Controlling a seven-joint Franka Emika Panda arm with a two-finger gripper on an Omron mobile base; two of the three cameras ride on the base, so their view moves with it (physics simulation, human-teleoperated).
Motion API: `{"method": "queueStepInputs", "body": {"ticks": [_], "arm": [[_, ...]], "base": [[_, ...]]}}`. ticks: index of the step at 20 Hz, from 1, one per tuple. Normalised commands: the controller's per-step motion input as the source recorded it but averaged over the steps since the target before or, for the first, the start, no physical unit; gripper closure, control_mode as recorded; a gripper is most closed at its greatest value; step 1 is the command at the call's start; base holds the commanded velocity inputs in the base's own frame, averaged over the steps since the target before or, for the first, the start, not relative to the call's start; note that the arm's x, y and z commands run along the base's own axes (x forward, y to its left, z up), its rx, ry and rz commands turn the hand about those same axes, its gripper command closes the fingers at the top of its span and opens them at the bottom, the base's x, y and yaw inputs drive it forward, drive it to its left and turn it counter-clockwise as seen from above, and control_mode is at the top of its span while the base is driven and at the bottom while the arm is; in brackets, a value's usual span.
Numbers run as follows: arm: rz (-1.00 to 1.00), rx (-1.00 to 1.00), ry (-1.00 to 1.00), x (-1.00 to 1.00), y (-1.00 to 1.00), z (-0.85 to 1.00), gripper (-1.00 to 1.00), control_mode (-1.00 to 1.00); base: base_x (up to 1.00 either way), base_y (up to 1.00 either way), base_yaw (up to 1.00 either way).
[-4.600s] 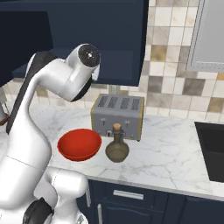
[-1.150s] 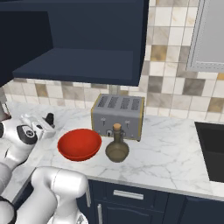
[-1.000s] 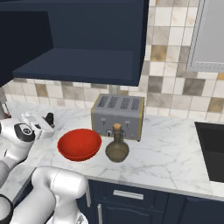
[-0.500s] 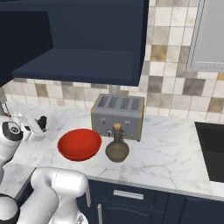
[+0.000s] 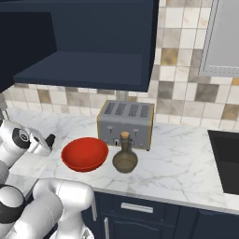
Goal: Retrieve the bottle and the shaker from the cabinet and place them next to the mixing bowl on the counter. Then add garlic from the fridge to the mixing bowl.
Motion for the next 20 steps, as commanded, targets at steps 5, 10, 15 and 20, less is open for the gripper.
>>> {"method": "queueStepInputs", "body": {"ticks": [5, 10, 15, 20], "arm": [[-0.03, -0.04, 0.01, -0.01, 0.13, -0.3, 1.0, -1.0], [-0.05, -0.04, 0.03, 0.0, 0.0, -0.02, 1.0, -1.0], [-0.17, -0.02, 0.07, 0.0, 0.0, -0.07, 1.0, -1.0], [-0.32, -0.1, 0.0, 0.0, 0.0, -0.24, 1.0, -1.0]], "base": [[0.0, 0.0, 0.0], [0.0, 0.0, 0.0], [0.0, 0.0, 0.0], [0.0, 0.0, 0.0]]}}
